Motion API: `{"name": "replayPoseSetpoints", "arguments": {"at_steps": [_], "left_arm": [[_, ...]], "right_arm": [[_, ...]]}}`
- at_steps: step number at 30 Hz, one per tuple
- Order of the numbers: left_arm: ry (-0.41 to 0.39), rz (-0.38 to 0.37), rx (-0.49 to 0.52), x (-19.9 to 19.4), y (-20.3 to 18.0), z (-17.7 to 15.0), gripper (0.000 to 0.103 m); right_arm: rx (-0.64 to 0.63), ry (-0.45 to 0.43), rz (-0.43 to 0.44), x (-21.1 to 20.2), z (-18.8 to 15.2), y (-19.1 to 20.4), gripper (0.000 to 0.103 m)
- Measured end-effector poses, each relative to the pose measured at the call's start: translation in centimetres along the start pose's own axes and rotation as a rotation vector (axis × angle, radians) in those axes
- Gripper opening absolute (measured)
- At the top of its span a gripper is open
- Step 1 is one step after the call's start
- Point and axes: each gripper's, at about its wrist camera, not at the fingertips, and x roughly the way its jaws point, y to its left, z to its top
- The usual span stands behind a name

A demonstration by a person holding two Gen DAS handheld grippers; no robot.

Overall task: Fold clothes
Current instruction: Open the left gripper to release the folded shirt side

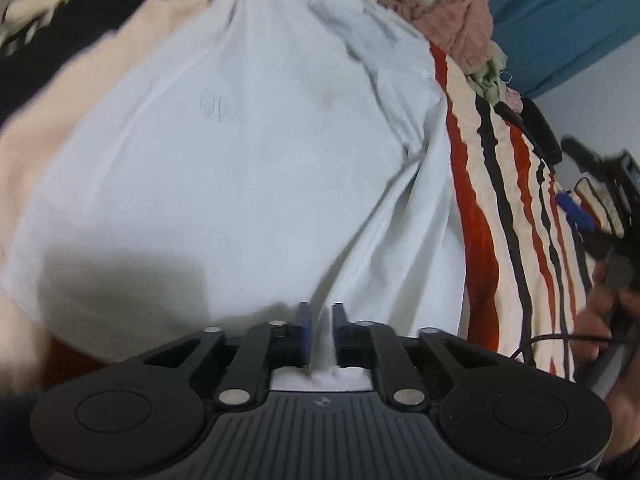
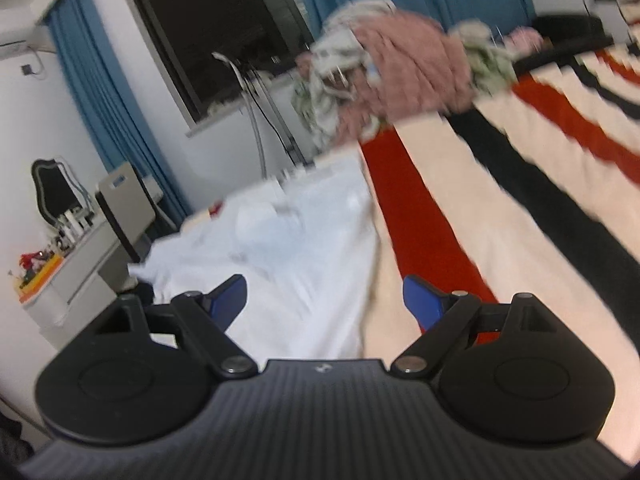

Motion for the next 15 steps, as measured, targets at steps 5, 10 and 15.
{"name": "replayPoseSetpoints", "arguments": {"at_steps": [5,10,15], "left_arm": [[-0.092,-0.011,0.039,0.9,-2.8,6.4,0.059],[-0.191,-0.107,0.055,8.1,-6.5,14.6,0.068],[-0.218,-0.046,0.089,16.6,-8.8,20.4,0.064]], "right_arm": [[-0.041,-0.035,-0.047,3.1,0.0,0.0,0.086],[0.001,0.008,-0.12,5.4,-1.0,-3.0,0.086],[0.064,-0.003,-0.143,6.6,-0.8,-4.7,0.086]]}}
